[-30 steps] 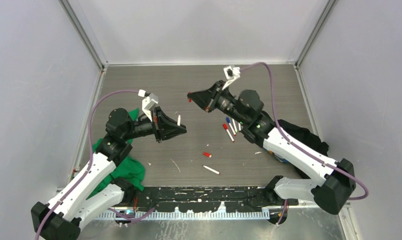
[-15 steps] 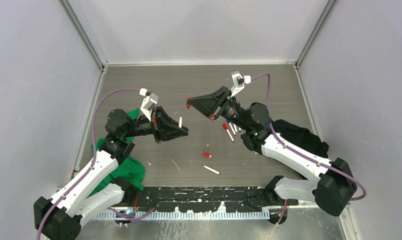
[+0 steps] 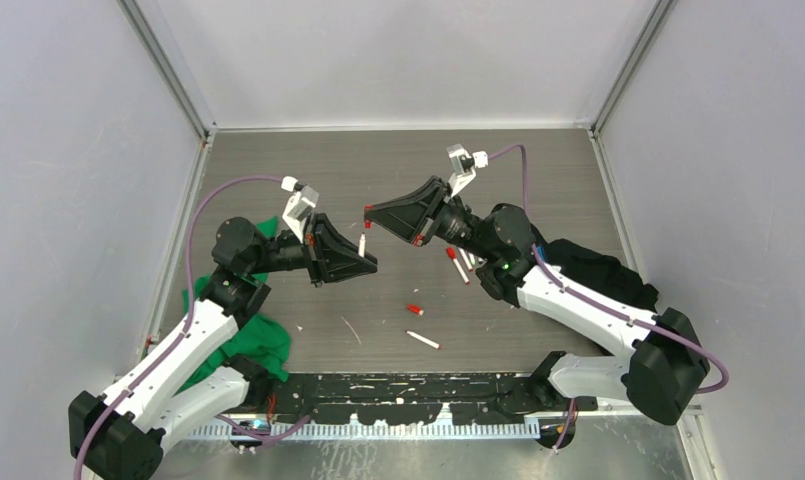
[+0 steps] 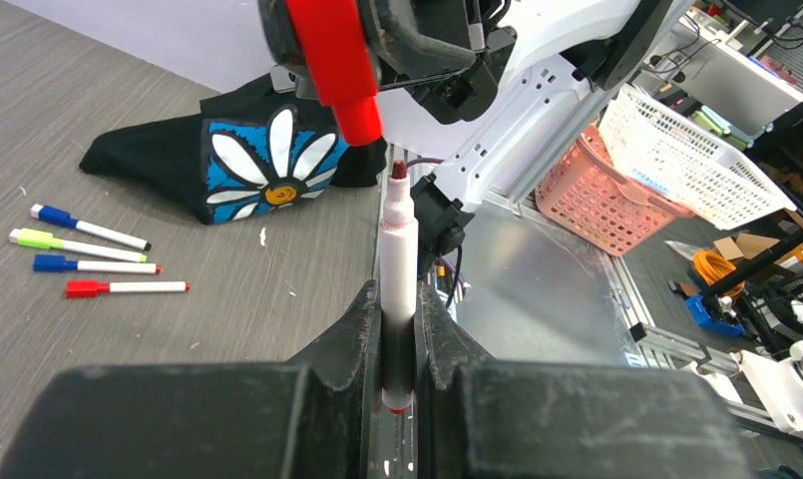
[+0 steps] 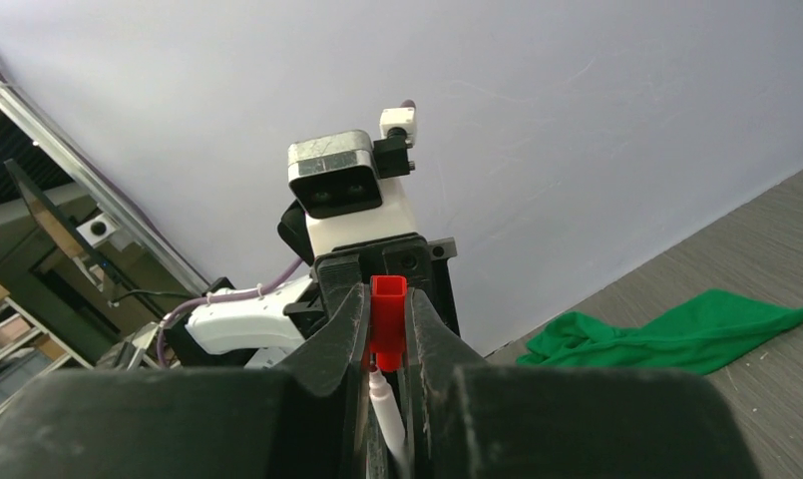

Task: Insert the pens into the pen caps
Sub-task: Insert the pen cap onto the pen.

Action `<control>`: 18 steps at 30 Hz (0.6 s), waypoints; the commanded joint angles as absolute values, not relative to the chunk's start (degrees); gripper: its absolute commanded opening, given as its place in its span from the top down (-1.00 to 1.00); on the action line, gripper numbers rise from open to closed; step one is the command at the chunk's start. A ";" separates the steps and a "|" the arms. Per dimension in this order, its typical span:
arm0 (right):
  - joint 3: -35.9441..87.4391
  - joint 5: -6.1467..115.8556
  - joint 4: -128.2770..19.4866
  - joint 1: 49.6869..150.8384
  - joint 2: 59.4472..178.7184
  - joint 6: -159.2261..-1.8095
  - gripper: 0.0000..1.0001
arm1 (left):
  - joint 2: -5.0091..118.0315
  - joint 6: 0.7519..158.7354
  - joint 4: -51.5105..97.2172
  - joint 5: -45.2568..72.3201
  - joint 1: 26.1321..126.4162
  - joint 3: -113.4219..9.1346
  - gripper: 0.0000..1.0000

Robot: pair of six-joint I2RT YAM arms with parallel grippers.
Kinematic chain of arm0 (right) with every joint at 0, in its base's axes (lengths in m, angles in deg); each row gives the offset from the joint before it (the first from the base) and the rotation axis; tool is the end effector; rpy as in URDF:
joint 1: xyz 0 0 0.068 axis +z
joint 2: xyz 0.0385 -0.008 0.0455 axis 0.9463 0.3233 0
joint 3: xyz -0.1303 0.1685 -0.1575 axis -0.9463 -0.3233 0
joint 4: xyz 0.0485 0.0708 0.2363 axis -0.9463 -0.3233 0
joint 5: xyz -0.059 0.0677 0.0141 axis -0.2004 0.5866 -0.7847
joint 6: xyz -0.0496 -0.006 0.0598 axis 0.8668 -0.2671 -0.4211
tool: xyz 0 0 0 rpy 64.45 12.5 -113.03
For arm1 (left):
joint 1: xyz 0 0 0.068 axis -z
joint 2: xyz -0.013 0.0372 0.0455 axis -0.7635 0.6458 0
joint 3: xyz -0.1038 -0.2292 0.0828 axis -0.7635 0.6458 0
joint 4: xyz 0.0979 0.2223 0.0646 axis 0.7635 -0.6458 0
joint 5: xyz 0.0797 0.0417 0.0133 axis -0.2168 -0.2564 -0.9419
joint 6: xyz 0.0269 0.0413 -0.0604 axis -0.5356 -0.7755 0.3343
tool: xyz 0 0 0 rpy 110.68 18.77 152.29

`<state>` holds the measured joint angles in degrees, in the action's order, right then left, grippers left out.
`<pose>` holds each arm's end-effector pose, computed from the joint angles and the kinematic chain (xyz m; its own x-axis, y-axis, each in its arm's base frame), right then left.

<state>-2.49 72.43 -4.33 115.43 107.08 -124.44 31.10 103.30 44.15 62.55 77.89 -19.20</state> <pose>0.1859 0.2208 0.3842 -0.4869 0.5036 -0.7137 -0.8289 -0.0088 0.5593 0.1537 -0.1456 0.3487 -0.4056 -0.1361 -0.9038 0.9115 0.0141 -0.4112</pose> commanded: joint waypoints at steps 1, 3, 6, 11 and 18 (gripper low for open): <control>1.11 73.91 -1.57 116.21 106.90 -123.72 0.98 | 30.80 103.41 47.38 63.60 78.01 -19.96 0.99; 1.41 74.00 -1.59 116.45 107.08 -123.80 0.98 | 30.77 103.44 47.31 63.55 78.01 -19.96 0.99; 1.71 74.41 -1.85 116.70 107.32 -123.73 0.98 | 30.71 103.42 47.29 63.54 77.99 -19.97 0.99; 1.76 74.60 -2.78 117.01 107.53 -122.89 0.98 | 30.57 103.36 47.20 63.54 77.99 -20.03 1.00; 1.66 74.72 -4.00 117.19 107.35 -122.08 0.98 | 30.37 103.23 47.20 63.54 77.99 -19.96 1.00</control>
<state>-0.65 74.06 -5.31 116.83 107.74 -123.46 31.10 103.30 44.15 62.57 77.89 -19.20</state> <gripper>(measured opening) 0.174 0.099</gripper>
